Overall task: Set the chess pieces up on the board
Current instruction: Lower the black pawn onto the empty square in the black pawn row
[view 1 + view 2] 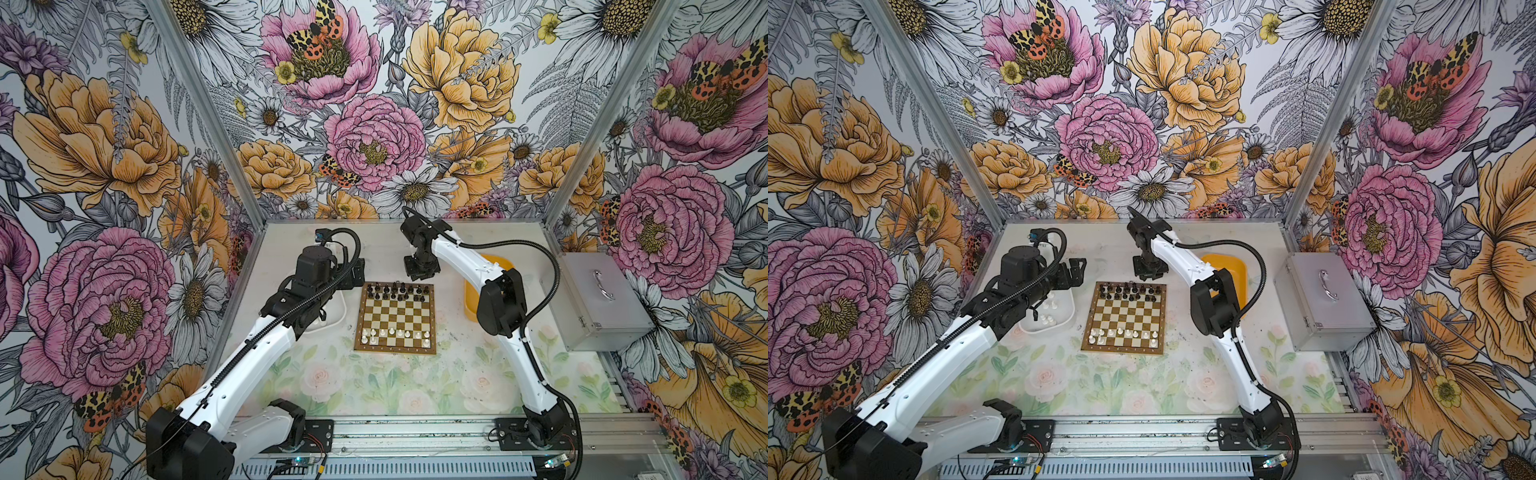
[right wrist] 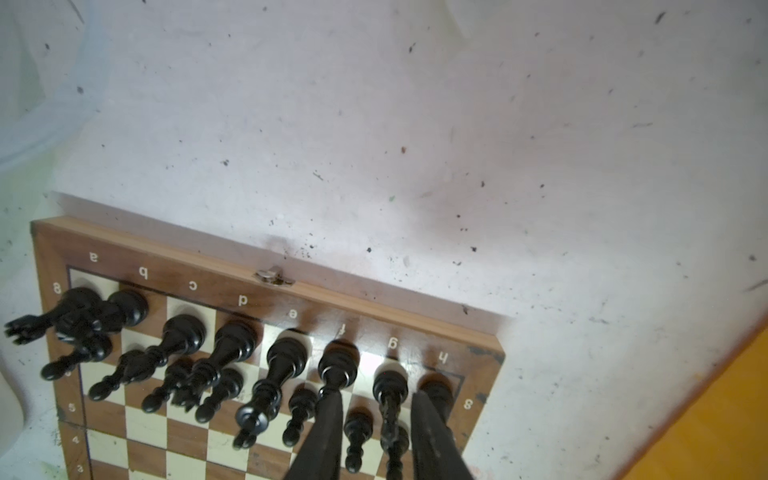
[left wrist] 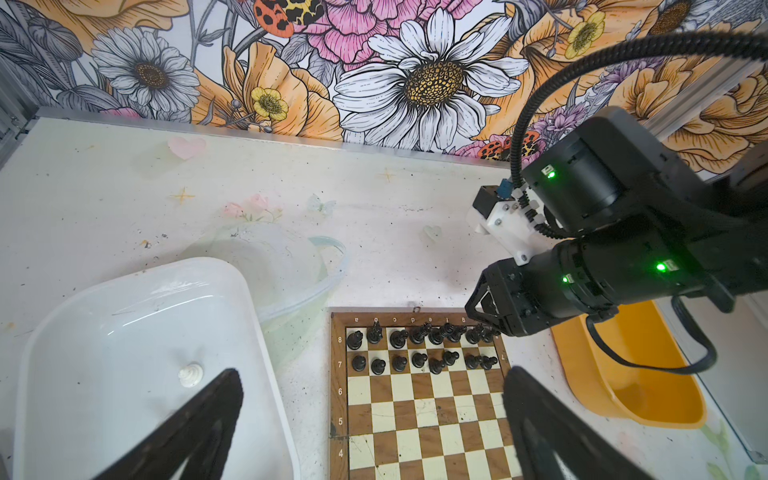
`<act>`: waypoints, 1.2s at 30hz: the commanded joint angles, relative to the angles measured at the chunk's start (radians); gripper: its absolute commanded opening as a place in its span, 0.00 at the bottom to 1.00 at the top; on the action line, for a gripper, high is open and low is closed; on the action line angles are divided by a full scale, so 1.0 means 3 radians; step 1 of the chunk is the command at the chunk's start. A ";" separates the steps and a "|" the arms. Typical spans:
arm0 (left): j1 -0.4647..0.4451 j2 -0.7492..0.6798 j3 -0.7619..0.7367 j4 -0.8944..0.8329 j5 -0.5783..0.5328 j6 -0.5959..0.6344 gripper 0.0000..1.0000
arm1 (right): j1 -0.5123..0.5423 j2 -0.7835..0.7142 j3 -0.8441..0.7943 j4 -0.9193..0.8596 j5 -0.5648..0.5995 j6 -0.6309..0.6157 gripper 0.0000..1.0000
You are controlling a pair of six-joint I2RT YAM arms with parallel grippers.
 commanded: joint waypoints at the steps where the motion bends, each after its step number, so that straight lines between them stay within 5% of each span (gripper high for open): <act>1: 0.0035 0.0027 0.0104 0.0042 0.0045 -0.0020 0.99 | -0.0051 -0.0109 0.0052 0.0041 0.0150 0.0009 0.30; 12: -0.0077 0.0026 0.0083 0.0073 0.0033 -0.0042 0.99 | 0.0019 -0.0854 -0.0984 0.0347 0.0290 0.0135 0.24; 23: -0.0211 -0.0008 0.0078 0.0063 -0.0053 -0.0048 0.99 | 0.0111 -0.1076 -0.1646 0.0709 0.0145 0.0272 0.24; 36: -0.0299 -0.0069 0.0083 -0.0003 -0.0161 -0.0068 0.99 | 0.0132 -0.1049 -0.1755 0.0848 0.0079 0.0264 0.24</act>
